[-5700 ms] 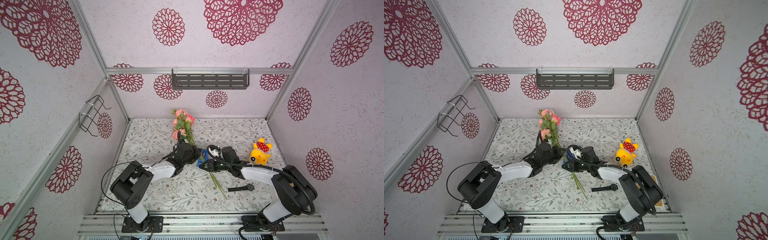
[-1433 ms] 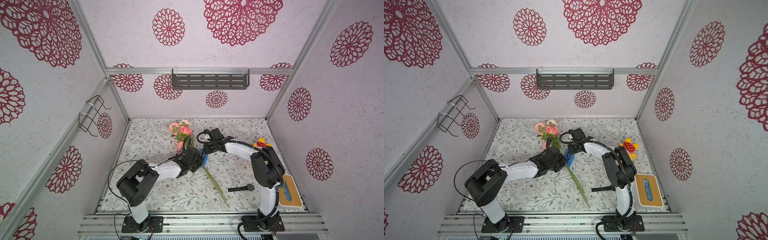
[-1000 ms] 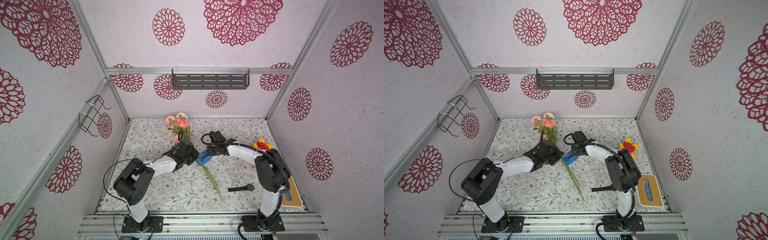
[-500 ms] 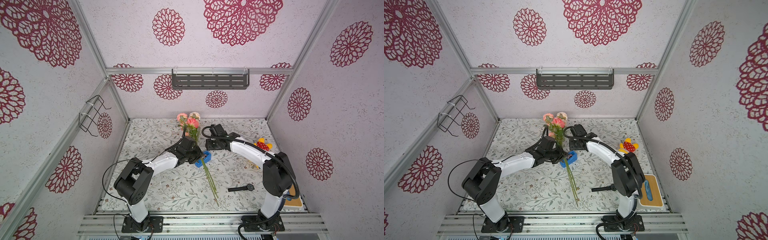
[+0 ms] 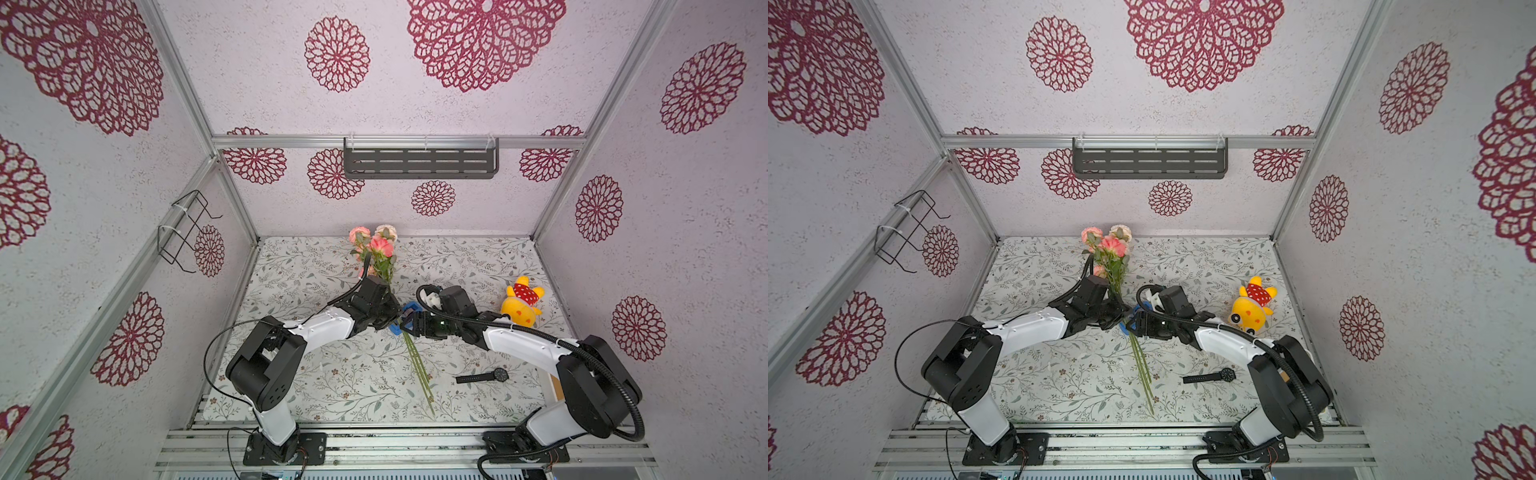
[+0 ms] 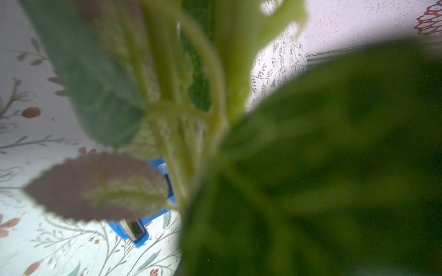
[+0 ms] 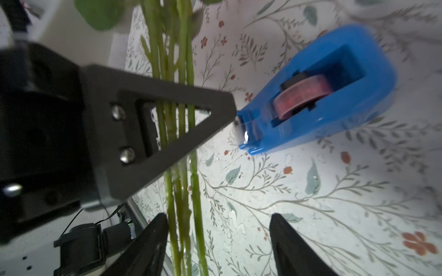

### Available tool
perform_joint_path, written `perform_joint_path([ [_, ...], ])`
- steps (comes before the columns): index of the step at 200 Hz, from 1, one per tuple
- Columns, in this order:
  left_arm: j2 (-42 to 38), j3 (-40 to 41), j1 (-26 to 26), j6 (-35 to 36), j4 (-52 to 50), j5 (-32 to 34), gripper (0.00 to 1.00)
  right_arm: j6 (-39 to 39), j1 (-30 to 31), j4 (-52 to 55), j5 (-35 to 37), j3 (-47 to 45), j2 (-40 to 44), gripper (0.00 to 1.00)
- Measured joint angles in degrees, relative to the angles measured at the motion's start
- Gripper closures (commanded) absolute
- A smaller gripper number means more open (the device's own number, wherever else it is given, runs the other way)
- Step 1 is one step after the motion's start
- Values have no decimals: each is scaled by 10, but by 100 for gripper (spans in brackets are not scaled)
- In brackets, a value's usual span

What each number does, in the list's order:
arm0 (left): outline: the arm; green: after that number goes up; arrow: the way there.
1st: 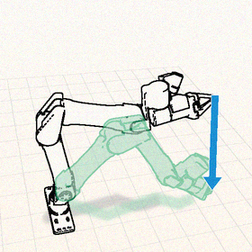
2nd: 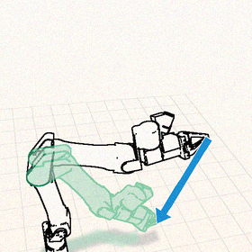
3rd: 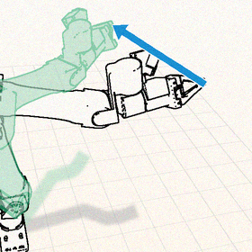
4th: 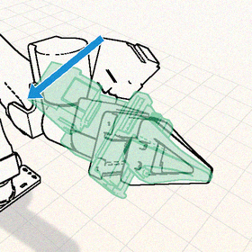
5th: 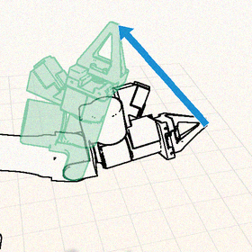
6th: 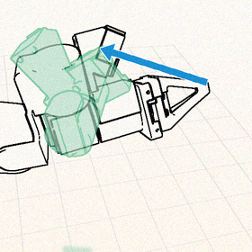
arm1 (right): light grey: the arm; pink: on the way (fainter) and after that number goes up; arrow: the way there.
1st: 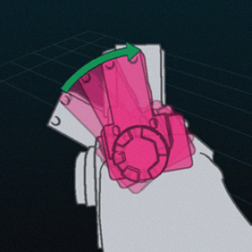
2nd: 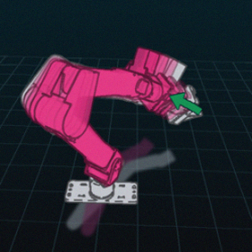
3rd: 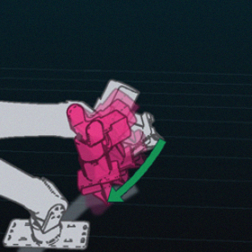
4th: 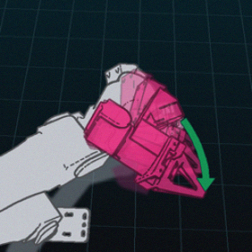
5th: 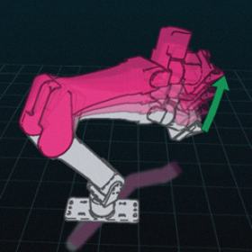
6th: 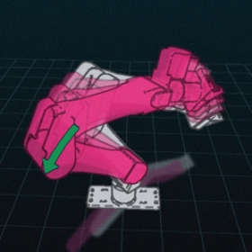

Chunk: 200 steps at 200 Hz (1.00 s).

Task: Wrap bouquets with tape
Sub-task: Wrap the tape around the bouquet.

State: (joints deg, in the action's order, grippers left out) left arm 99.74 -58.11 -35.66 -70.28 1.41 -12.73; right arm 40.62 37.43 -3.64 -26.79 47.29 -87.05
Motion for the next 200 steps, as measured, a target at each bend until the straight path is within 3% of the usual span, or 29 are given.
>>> perform_joint_path([
  [14, 0, 1, 0, -2, 12, 4, 100, 11, 9, -30, -14, -5, -9, 41],
  [63, -15, 26, -2, -14, 40, 25, 100, 37, 17, -122, -37, -46, -14, 84],
  [84, -18, 38, -7, -19, 48, 37, 90, 18, 21, -120, -34, -49, -7, 100],
  [112, -19, 40, -16, -24, 54, 54, 70, -32, 43, -43, 23, -24, 10, 100],
  [133, -24, 40, -23, -28, 54, 70, 64, -76, 63, 24, 76, 7, 13, 100],
  [154, -26, 39, -27, -35, 47, 81, 53, -120, 81, 78, 125, 37, 13, 100],
  [182, -26, 29, -31, -42, 8, 94, 53, -164, 112, 137, 198, 71, 13, 100],
  [200, -25, 13, -37, -47, -15, 97, 61, -184, 129, 170, 238, 92, 8, 100],
])
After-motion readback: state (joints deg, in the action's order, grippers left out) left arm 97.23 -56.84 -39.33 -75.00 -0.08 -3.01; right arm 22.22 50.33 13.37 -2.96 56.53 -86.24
